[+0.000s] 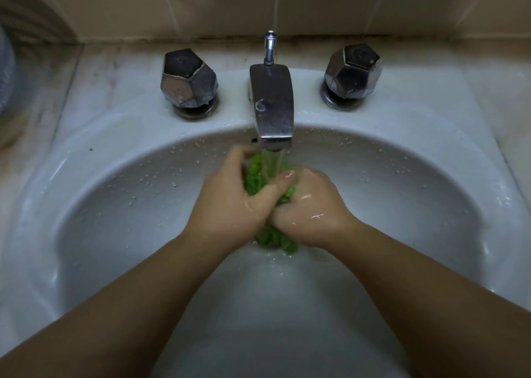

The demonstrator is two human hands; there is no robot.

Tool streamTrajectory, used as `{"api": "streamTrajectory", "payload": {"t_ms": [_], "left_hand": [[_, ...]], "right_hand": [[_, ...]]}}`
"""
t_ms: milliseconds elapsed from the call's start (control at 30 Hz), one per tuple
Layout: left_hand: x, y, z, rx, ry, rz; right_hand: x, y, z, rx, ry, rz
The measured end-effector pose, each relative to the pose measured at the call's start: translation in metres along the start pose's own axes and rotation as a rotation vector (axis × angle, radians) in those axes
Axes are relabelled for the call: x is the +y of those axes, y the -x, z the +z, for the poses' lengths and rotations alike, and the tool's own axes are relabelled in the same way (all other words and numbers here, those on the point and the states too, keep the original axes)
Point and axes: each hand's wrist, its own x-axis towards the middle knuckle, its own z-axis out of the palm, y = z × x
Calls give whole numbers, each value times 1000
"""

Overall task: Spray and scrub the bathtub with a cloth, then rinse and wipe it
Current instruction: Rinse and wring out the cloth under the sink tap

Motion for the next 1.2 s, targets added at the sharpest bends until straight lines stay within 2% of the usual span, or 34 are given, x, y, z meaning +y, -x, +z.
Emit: {"api": "streamTrajectory", "payload": {"t_ms": [67, 133, 300, 400, 433, 467, 533, 600, 667, 700, 767, 800, 900, 967, 1100, 1200], "left_hand": [[2, 1, -2, -181, 153, -88], [2, 2, -5, -243, 209, -101], [-6, -4, -9, 16, 334, -85], [-3, -6, -11, -4, 652, -129], [-4, -7, -14, -38, 673, -119], [-5, -8, -17, -78, 593, -94], [-11, -12, -26, -165, 280, -46], [-14, -16, -34, -286, 125, -81], [-14, -21, -41, -482, 66, -164], [-10, -22, -43, -630, 23, -186], [3, -23, -45, -905, -69, -186], [7, -25, -43, -958, -122, -164], [12, -31, -35, -880, -233, -53], [5, -33, -31, -836, -94, -99], [-14, -36, -28, -803, 171, -266], [-19, -35, -26, -823, 126, -256]], "right_hand": [[0, 1, 1, 8, -8, -42], [2, 3, -2, -25, -96, -32], [15, 2, -16, -218, -507, 53], [21, -4, -11, -279, -648, 61], [21, -4, -9, -262, -624, 50], [22, -4, -6, -242, -560, 28], [20, -3, -6, -195, -346, -16], [18, -4, -10, -163, -104, -110], [11, -1, -14, -152, 99, -305], [5, 2, -16, -158, 164, -356], [-6, 10, -19, -212, 210, -319], [-8, 12, -18, -228, 210, -275], [-9, 16, -18, -256, 179, -251], [-5, 9, -24, -236, 110, -265], [3, -4, -26, -209, 372, -353], [6, -1, -12, -236, 563, -439]]}}
